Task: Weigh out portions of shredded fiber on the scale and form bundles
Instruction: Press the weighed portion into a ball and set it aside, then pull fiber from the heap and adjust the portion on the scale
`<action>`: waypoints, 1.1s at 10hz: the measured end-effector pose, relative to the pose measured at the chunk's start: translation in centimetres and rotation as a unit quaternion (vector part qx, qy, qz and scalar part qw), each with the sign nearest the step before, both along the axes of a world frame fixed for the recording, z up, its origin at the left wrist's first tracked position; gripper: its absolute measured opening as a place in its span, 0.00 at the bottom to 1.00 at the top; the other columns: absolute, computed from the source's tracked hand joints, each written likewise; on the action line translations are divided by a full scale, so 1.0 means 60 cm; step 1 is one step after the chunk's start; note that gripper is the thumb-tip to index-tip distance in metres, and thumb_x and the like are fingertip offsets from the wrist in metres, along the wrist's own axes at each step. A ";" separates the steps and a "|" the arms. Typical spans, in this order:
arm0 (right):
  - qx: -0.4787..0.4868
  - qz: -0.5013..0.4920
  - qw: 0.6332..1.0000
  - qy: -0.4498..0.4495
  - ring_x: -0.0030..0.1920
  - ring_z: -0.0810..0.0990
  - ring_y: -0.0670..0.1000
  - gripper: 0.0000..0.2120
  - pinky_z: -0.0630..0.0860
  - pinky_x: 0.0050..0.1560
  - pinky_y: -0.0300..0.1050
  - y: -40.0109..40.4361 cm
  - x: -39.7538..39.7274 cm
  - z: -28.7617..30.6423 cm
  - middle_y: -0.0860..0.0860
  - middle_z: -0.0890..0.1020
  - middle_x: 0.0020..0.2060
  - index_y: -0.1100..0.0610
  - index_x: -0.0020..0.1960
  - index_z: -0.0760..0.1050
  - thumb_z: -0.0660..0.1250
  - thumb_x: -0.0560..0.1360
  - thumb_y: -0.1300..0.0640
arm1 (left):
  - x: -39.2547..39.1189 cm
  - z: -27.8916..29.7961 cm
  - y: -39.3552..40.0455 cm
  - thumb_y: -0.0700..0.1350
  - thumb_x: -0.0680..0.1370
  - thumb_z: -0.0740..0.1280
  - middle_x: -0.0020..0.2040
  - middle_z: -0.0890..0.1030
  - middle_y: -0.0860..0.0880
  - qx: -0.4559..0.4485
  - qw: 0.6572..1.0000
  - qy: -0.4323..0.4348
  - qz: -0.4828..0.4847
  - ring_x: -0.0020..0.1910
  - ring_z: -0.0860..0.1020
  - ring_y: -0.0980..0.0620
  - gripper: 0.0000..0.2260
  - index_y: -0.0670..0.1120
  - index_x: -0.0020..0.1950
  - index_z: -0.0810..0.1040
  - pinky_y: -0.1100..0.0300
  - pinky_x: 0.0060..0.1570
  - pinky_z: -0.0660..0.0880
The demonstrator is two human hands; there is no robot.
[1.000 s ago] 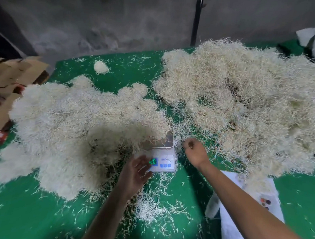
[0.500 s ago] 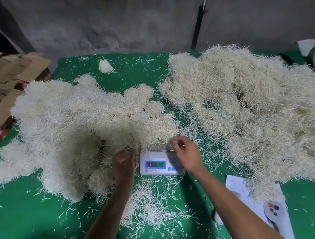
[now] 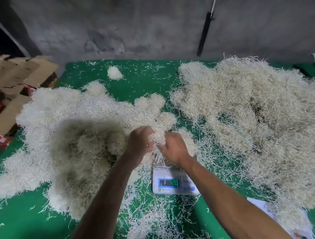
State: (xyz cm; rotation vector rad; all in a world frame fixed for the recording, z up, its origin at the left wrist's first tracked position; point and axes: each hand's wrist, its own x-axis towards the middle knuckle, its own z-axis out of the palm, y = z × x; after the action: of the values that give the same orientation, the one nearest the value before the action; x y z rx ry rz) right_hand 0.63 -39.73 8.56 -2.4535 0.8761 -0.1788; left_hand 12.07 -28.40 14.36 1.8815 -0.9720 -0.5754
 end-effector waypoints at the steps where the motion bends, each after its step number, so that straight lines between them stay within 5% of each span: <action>1: -0.056 0.018 0.998 0.021 0.58 0.79 0.58 0.20 0.65 0.76 0.55 -0.020 0.004 -0.013 0.57 0.83 0.51 0.62 0.72 0.71 0.64 0.82 0.57 | 0.026 0.031 0.003 0.37 0.77 0.60 0.28 0.64 0.53 -0.028 0.968 0.216 0.127 0.24 0.63 0.56 0.13 0.49 0.34 0.67 0.62 0.27 0.59; 2: -0.113 0.038 0.991 0.053 0.55 0.81 0.57 0.16 0.68 0.73 0.54 -0.032 0.022 -0.019 0.55 0.83 0.49 0.60 0.66 0.74 0.68 0.80 0.55 | 0.034 0.031 0.016 0.39 0.77 0.56 0.23 0.63 0.55 -0.024 0.928 0.309 0.207 0.19 0.60 0.56 0.21 0.51 0.24 0.65 0.65 0.25 0.57; 3: -0.091 -0.006 0.991 0.094 0.44 0.81 0.51 0.08 0.71 0.70 0.55 -0.050 0.031 -0.022 0.49 0.80 0.40 0.57 0.58 0.74 0.64 0.82 0.54 | 0.027 0.033 0.034 0.49 0.77 0.59 0.24 0.66 0.54 -0.042 0.915 0.349 0.198 0.20 0.61 0.56 0.18 0.51 0.27 0.72 0.67 0.24 0.55; 4: -0.014 -0.079 0.993 0.087 0.38 0.79 0.49 0.09 0.81 0.55 0.50 -0.089 0.031 -0.004 0.48 0.77 0.36 0.60 0.56 0.75 0.60 0.84 0.55 | 0.053 0.038 0.066 0.60 0.68 0.74 0.25 0.71 0.53 -0.030 0.915 0.352 0.196 0.21 0.62 0.56 0.15 0.50 0.43 0.79 0.66 0.21 0.57; 5: 0.058 -0.108 0.988 0.092 0.49 0.80 0.55 0.12 0.80 0.59 0.55 -0.114 0.030 0.015 0.53 0.78 0.44 0.63 0.61 0.74 0.61 0.84 0.55 | 0.086 0.041 0.105 0.48 0.73 0.76 0.27 0.73 0.52 -0.074 0.911 0.358 0.190 0.22 0.61 0.56 0.08 0.48 0.35 0.82 0.65 0.22 0.56; 6: 0.120 -0.120 0.983 0.063 0.55 0.82 0.60 0.13 0.80 0.58 0.58 -0.107 0.035 0.014 0.58 0.80 0.51 0.66 0.63 0.74 0.63 0.83 0.58 | 0.090 0.045 0.140 0.39 0.78 0.66 0.25 0.66 0.53 -0.178 0.873 0.380 0.249 0.20 0.58 0.57 0.16 0.48 0.30 0.73 0.66 0.20 0.55; 7: 0.120 -0.130 0.981 0.084 0.59 0.80 0.60 0.16 0.78 0.62 0.57 -0.099 0.028 0.004 0.61 0.80 0.58 0.65 0.65 0.74 0.64 0.83 0.54 | 0.097 0.049 0.156 0.36 0.80 0.59 0.23 0.59 0.54 -0.301 0.765 0.443 0.359 0.20 0.57 0.58 0.21 0.52 0.31 0.58 0.66 0.18 0.55; 8: 0.136 -0.142 0.977 0.088 0.52 0.78 0.56 0.17 0.77 0.55 0.50 -0.101 0.021 -0.001 0.61 0.80 0.57 0.66 0.65 0.72 0.63 0.84 0.54 | 0.105 0.048 0.187 0.31 0.82 0.55 0.23 0.65 0.54 -0.302 0.786 0.382 0.381 0.20 0.66 0.56 0.20 0.53 0.37 0.58 0.66 0.19 0.61; 9: 0.161 -0.172 0.968 0.092 0.52 0.81 0.60 0.18 0.77 0.50 0.46 -0.099 0.018 0.009 0.63 0.81 0.58 0.67 0.64 0.75 0.62 0.83 0.54 | 0.098 0.042 0.203 0.37 0.82 0.65 0.43 0.76 0.49 -0.301 0.765 0.386 0.418 0.40 0.77 0.53 0.10 0.52 0.49 0.70 0.63 0.42 0.72; 10: 0.175 -0.194 0.963 0.062 0.53 0.80 0.61 0.17 0.76 0.50 0.48 -0.089 0.022 0.015 0.61 0.81 0.53 0.66 0.62 0.75 0.62 0.82 0.53 | 0.085 0.072 0.188 0.50 0.86 0.55 0.60 0.77 0.42 -0.378 0.667 0.500 0.402 0.63 0.75 0.43 0.17 0.43 0.70 0.72 0.54 0.70 0.71; 11: 0.167 -0.189 0.967 0.028 0.47 0.77 0.55 0.16 0.77 0.49 0.48 -0.072 0.032 0.031 0.58 0.78 0.51 0.63 0.60 0.72 0.62 0.81 0.52 | 0.057 0.074 0.156 0.46 0.88 0.52 0.54 0.77 0.48 -0.332 0.702 0.545 0.318 0.60 0.78 0.52 0.20 0.38 0.76 0.66 0.55 0.63 0.77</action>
State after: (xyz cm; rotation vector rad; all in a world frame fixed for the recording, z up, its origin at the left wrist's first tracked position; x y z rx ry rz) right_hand 2.53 -44.05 10.45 -1.9724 1.2834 -0.0858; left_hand 15.51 -19.02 18.78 0.8013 0.2870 -0.6361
